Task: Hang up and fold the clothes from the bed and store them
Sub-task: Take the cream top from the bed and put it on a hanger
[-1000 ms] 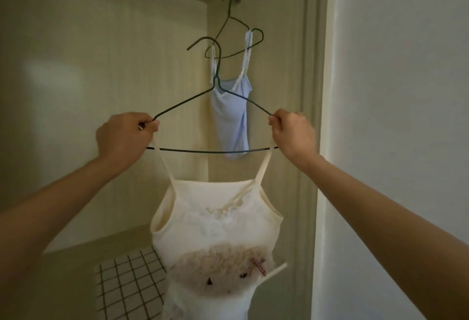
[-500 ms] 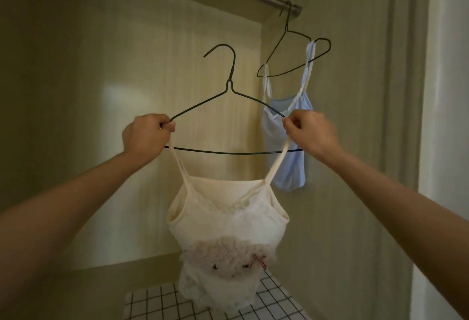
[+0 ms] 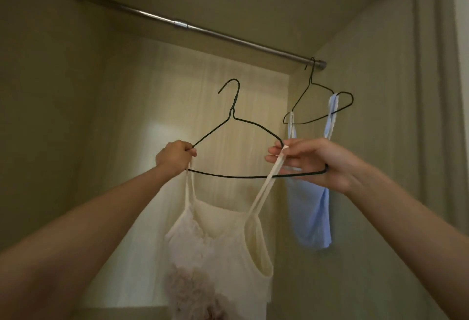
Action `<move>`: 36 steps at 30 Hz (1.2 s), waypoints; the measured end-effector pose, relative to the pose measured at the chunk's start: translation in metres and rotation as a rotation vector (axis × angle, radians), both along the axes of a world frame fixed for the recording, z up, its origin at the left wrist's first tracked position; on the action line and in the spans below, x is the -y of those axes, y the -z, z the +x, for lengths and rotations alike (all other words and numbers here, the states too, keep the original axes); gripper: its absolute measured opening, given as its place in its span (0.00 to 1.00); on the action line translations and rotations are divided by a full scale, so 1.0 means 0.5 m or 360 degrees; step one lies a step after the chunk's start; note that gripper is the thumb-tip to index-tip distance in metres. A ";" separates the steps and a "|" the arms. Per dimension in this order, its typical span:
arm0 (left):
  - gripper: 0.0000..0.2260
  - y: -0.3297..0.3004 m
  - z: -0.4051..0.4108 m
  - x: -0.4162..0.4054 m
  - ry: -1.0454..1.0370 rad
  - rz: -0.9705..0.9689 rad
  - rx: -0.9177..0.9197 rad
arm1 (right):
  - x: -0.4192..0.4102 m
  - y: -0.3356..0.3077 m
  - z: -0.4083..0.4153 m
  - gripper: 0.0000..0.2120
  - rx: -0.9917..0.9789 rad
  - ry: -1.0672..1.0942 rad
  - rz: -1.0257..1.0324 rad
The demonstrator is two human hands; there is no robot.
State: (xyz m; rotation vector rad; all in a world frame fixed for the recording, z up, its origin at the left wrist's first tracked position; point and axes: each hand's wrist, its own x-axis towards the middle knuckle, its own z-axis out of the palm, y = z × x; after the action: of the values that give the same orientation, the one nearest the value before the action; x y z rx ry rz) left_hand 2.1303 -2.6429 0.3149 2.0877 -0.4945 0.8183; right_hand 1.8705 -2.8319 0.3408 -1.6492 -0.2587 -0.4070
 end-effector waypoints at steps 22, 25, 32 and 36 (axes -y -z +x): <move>0.14 -0.126 -0.333 0.157 0.1279 -0.0419 -0.0282 | -0.063 -0.088 0.091 0.09 0.0343 0.0540 0.0231; 0.13 -0.147 -0.340 0.165 0.1364 -0.0440 -0.0419 | -0.044 -0.108 0.098 0.10 0.0405 0.0612 0.0183; 0.19 -0.210 -0.352 0.224 0.1552 -0.0639 -0.0420 | -0.011 -0.164 0.118 0.11 0.0559 0.0811 0.0127; 0.18 -0.250 -0.342 0.256 0.1528 -0.0647 -0.0377 | 0.006 -0.198 0.132 0.06 0.0633 0.0922 0.0139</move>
State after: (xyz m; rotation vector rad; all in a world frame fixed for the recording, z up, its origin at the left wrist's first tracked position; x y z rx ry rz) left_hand 1.9593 -2.7708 0.4401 1.3020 -0.9841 0.0814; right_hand 1.9362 -2.8350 0.4397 -1.5284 -0.0478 -1.1733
